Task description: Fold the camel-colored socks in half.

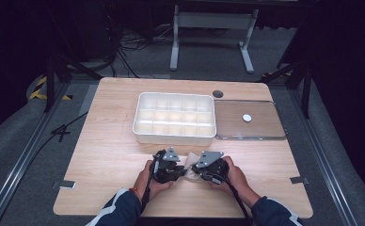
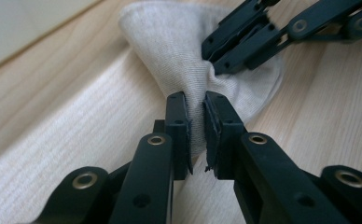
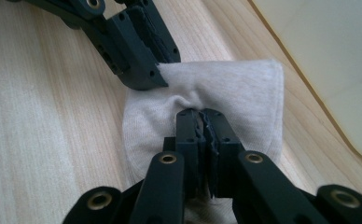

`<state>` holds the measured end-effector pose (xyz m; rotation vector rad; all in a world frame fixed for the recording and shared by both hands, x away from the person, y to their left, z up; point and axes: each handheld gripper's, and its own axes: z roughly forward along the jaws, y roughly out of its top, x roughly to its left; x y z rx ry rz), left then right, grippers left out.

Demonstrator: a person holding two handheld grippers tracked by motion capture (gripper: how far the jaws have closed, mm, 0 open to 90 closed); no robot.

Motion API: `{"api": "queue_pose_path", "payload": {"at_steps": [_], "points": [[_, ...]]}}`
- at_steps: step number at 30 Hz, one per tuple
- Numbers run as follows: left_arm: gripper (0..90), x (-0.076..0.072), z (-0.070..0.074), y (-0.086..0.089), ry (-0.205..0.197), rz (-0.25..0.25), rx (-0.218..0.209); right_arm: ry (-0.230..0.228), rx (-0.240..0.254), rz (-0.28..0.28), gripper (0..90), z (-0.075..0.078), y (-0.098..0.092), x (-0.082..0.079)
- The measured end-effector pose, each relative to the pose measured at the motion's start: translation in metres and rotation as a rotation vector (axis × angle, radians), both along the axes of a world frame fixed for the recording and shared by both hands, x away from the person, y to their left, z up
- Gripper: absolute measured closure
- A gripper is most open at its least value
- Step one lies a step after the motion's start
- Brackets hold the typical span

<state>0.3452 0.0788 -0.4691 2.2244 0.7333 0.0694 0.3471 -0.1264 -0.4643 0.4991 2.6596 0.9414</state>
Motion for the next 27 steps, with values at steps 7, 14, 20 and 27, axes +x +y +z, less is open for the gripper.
{"api": "queue_pose_path", "payload": {"at_steps": [7,14,20,27], "points": [[82.6,-0.004,0.01,-0.001,-0.045,-0.005,-0.077,-0.02,-0.024,0.017,84.9,0.001,0.008,0.005],[82.7,0.0,0.011,0.005,-0.036,0.008,-0.069,-0.005,0.024,0.001,67.9,0.006,0.0,0.008],[82.6,-0.001,0.014,0.005,-0.039,0.01,-0.083,0.006,0.033,-0.011,69.9,0.017,-0.01,0.005],[82.7,0.0,0.016,-0.007,-0.07,-0.004,-0.087,0.029,0.018,-0.035,65.4,0.003,0.006,0.011]]}}
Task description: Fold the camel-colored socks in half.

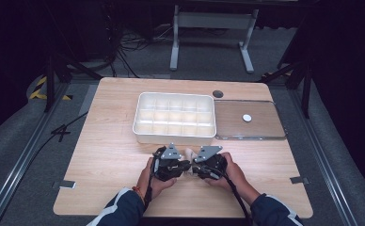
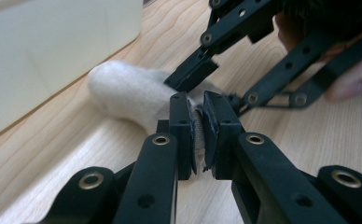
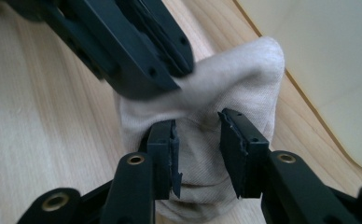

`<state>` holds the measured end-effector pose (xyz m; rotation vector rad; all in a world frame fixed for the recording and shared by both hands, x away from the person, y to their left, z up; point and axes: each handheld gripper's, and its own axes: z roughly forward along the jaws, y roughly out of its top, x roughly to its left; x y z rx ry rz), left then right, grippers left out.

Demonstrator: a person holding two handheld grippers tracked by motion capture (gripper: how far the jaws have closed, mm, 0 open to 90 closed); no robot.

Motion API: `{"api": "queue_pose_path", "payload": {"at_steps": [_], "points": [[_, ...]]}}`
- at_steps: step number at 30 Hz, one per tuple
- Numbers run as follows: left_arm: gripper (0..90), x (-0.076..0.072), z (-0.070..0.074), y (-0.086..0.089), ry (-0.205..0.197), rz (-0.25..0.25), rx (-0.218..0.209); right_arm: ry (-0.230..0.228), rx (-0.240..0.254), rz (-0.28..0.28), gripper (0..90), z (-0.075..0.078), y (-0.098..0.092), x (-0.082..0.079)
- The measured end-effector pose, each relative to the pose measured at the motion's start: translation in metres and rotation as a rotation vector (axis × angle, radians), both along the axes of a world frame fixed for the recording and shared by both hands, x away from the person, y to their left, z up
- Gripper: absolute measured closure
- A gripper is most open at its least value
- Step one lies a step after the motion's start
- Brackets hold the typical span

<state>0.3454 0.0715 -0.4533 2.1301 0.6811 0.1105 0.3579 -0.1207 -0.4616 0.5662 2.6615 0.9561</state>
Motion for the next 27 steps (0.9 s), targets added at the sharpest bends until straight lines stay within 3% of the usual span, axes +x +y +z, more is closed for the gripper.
{"api": "queue_pose_path", "payload": {"at_steps": [2,3,5,7,10,12,15,18,22,25,27], "points": [[83.0,0.0,0.001,0.0,-0.001,-0.006,0.007,-0.01,-0.002,-0.003,61.5,0.0,0.0,-0.001],[83.2,0.0,0.002,0.001,-0.005,0.001,0.016,-0.01,0.003,-0.002,54.5,0.001,-0.002,-0.001],[83.4,-0.001,0.004,0.003,-0.01,0.004,0.018,0.006,0.032,0.005,50.4,0.004,-0.008,0.0],[83.5,0.0,0.004,0.004,-0.009,0.007,0.016,0.012,0.065,0.016,52.4,0.009,-0.018,-0.001],[83.5,0.001,0.004,0.004,-0.005,0.012,0.017,0.003,0.067,-0.01,56.2,0.015,-0.03,0.001],[83.5,0.001,0.003,0.002,-0.009,0.008,0.023,0.029,0.066,-0.036,56.7,0.012,-0.035,0.004],[83.3,0.0,0.003,-0.003,-0.016,0.004,0.02,0.067,0.042,-0.035,55.7,0.002,-0.032,0.007],[82.9,-0.003,0.003,-0.013,-0.035,-0.014,0.023,0.057,0.038,-0.043,56.6,0.002,-0.03,0.006],[82.7,-0.002,0.0,-0.021,-0.037,-0.028,0.031,0.066,0.055,-0.054,56.4,-0.001,-0.03,0.005],[82.8,-0.003,-0.001,-0.021,-0.039,-0.028,0.043,0.066,0.048,-0.054,51.5,0.001,-0.031,0.005],[83.0,-0.002,0.0,-0.018,-0.037,-0.024,0.036,0.081,0.084,-0.032,52.7,0.006,-0.038,0.006]]}}
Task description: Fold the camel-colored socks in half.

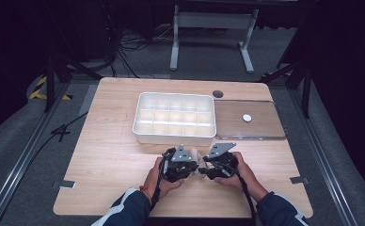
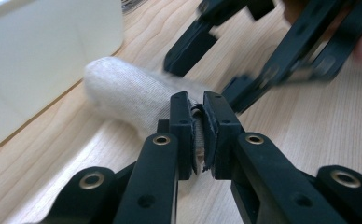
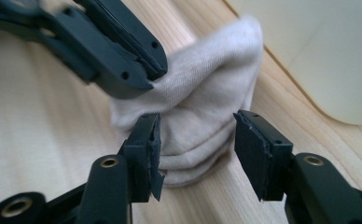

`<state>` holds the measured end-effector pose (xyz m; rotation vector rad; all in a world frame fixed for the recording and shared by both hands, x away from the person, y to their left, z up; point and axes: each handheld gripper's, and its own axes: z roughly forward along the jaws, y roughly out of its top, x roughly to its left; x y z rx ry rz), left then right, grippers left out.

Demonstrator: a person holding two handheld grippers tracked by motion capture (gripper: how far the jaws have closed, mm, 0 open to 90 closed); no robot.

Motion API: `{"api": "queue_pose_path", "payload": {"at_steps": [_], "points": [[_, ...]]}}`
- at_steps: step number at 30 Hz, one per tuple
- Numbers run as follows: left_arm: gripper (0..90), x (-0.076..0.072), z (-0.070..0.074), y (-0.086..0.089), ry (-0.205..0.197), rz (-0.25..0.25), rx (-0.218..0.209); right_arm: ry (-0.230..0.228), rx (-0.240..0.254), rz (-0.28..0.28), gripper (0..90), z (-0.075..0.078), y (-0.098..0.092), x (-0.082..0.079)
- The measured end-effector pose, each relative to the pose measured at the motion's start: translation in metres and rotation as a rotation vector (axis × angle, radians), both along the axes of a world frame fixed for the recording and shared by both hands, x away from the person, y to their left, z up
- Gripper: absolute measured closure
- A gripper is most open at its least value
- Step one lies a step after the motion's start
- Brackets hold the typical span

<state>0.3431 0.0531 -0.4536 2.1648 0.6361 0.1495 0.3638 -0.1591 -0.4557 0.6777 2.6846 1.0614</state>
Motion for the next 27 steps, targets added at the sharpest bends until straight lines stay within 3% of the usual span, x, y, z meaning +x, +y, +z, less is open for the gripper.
{"api": "queue_pose_path", "payload": {"at_steps": [3,4,6,8,12,17,20,21,23,25,27], "points": [[83.0,0.001,0.0,0.003,0.011,0.01,-0.011,-0.019,0.032,-0.013,59.7,0.009,-0.016,0.001],[83.1,0.001,0.0,0.002,0.012,0.008,-0.016,0.002,0.038,-0.019,62.7,0.008,-0.02,0.002],[83.0,0.001,-0.001,0.0,0.009,0.0,-0.018,0.035,-0.016,-0.027,67.7,-0.002,-0.021,0.003],[82.8,0.0,-0.001,-0.003,0.005,-0.008,-0.024,0.05,-0.033,-0.01,70.9,-0.009,-0.018,0.002],[82.3,0.0,-0.002,-0.009,-0.002,-0.022,-0.031,0.049,-0.015,-0.01,74.9,-0.011,-0.014,0.001],[82.2,-0.001,-0.008,-0.016,-0.01,-0.036,0.001,0.037,-0.016,-0.01,75.0,-0.011,-0.012,-0.001],[82.4,-0.001,-0.011,-0.018,-0.008,-0.037,-0.004,0.007,-0.033,0.0,68.1,-0.005,-0.014,0.0],[82.5,-0.001,-0.012,-0.018,-0.007,-0.041,-0.003,0.001,-0.011,-0.006,67.8,-0.001,-0.016,0.001],[82.6,-0.002,-0.013,-0.018,-0.01,-0.041,-0.003,-0.013,0.088,-0.046,64.3,0.009,-0.024,0.004],[82.9,-0.004,-0.013,-0.02,-0.028,-0.05,0.024,-0.021,0.168,-0.084,60.4,0.016,-0.027,0.009],[83.1,-0.005,-0.014,-0.021,-0.028,-0.047,0.017,-0.041,0.203,-0.086,58.9,0.019,-0.023,0.011]]}}
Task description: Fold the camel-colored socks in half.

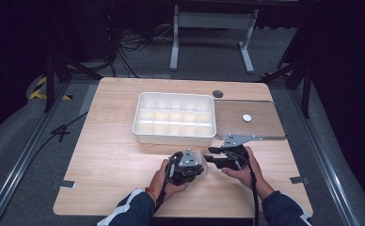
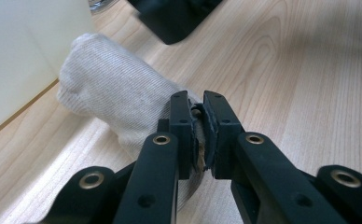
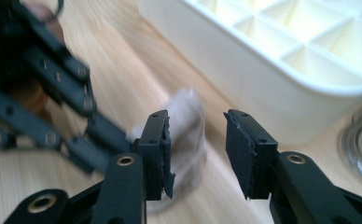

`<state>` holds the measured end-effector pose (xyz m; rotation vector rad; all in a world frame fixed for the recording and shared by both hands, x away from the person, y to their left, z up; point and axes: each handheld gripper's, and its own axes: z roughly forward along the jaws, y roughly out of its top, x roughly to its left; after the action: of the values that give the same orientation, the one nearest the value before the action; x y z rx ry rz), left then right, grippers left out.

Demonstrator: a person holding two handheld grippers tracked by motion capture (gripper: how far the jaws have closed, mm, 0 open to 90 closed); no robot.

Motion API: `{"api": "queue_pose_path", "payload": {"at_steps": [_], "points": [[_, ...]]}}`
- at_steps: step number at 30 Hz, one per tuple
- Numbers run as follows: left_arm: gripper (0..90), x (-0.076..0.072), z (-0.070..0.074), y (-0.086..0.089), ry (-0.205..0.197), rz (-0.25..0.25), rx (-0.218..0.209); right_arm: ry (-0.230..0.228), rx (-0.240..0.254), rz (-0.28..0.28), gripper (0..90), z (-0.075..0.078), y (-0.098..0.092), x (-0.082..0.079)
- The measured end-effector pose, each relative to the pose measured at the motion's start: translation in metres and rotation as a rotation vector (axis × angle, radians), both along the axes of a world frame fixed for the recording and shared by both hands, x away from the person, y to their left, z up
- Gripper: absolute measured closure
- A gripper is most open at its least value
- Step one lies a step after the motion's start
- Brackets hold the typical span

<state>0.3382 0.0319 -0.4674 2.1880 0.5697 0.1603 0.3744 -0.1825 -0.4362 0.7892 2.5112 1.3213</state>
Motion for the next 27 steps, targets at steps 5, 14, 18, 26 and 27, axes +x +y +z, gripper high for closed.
{"api": "queue_pose_path", "payload": {"at_steps": [5,14,18,26,27], "points": [[83.2,0.0,-0.001,0.0,0.0,-0.001,-0.008,0.011,0.024,0.015,52.8,-0.003,0.012,0.004],[83.1,-0.001,-0.002,-0.003,-0.008,-0.018,0.011,-0.016,-0.104,0.04,72.6,-0.022,0.015,0.005],[80.7,-0.001,0.0,-0.002,-0.012,-0.033,0.019,0.005,-0.103,0.054,81.2,-0.025,0.014,0.006],[67.2,-0.001,0.024,0.029,-0.016,-0.039,-0.004,0.009,-0.117,0.066,82.7,-0.028,0.012,0.004],[67.1,0.001,0.027,0.034,-0.016,-0.02,-0.018,0.013,-0.116,0.065,82.7,-0.028,0.012,0.005]]}}
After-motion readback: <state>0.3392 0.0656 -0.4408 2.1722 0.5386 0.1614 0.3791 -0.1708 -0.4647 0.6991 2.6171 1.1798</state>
